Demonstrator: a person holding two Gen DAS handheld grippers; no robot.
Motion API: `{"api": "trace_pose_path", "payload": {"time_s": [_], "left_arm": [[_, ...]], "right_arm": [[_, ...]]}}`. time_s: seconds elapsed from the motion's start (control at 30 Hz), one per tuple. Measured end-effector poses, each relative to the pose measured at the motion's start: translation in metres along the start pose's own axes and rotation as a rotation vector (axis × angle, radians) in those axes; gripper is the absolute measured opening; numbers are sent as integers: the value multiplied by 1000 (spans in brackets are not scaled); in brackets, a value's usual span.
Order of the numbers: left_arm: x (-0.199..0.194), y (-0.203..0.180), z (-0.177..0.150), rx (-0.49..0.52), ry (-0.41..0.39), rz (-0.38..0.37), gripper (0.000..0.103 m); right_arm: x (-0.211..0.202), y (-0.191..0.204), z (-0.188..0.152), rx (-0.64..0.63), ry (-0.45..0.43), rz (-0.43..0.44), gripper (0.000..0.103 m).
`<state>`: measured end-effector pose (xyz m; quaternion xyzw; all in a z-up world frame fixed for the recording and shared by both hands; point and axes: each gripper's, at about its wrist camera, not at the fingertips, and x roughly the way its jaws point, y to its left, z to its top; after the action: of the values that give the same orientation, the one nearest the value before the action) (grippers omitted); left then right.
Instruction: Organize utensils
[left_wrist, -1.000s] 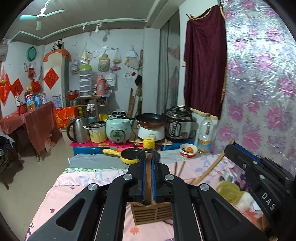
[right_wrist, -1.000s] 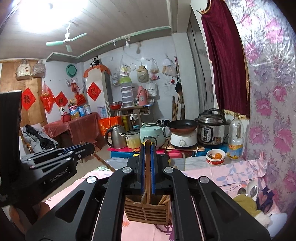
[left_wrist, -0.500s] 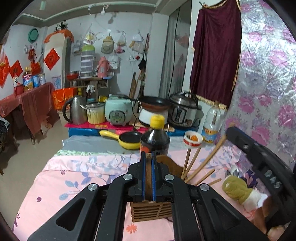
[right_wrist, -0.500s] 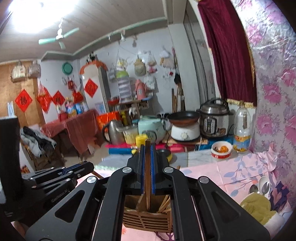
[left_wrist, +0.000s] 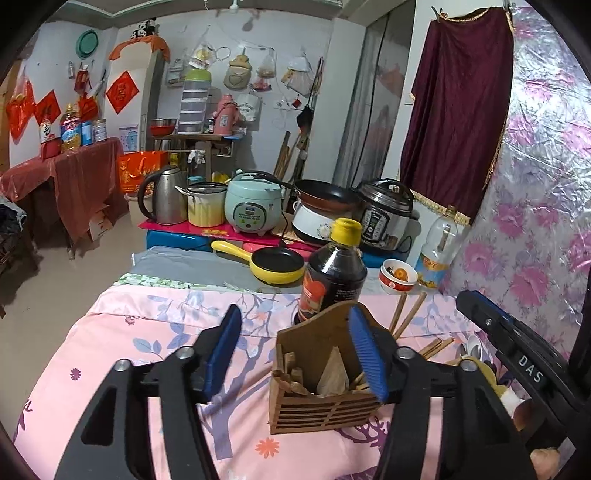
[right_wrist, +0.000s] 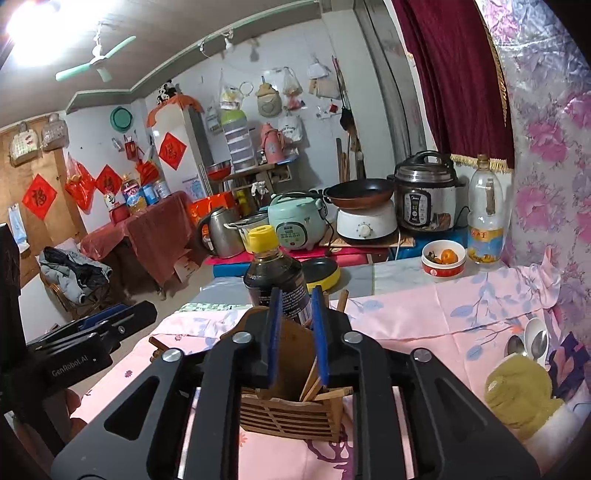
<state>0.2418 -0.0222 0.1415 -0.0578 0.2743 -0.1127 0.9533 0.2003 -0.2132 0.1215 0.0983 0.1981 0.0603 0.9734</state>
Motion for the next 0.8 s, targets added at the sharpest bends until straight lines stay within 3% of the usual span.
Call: {"api": "trace_pose_path", "payload": {"time_s": [0.13,0.17,0.2,0.4,0.6,0.8], "left_arm": [[-7,0,0,0,-25,46,87],[-8,-1,1,1,-33,58,90],[-12,-1,1,4,-44,76,93],[-36,3,0,15,-89,139,97],[-68,-3,-12,66,-149,221,97],[-98,-23,-31,125,-196,257,97]], "right_arm": [[-5,4,0,-29,-16,-22,44],[-7,5,-1,-37,-20,-30,56],[-10,7,-1,-43,-28,-38,65],[-42,17,-1,-93,-108,-86,90],[-76,15,-3,-62,-122,-77,94],[-110,11,-5,-28,-141,-76,96]]}}
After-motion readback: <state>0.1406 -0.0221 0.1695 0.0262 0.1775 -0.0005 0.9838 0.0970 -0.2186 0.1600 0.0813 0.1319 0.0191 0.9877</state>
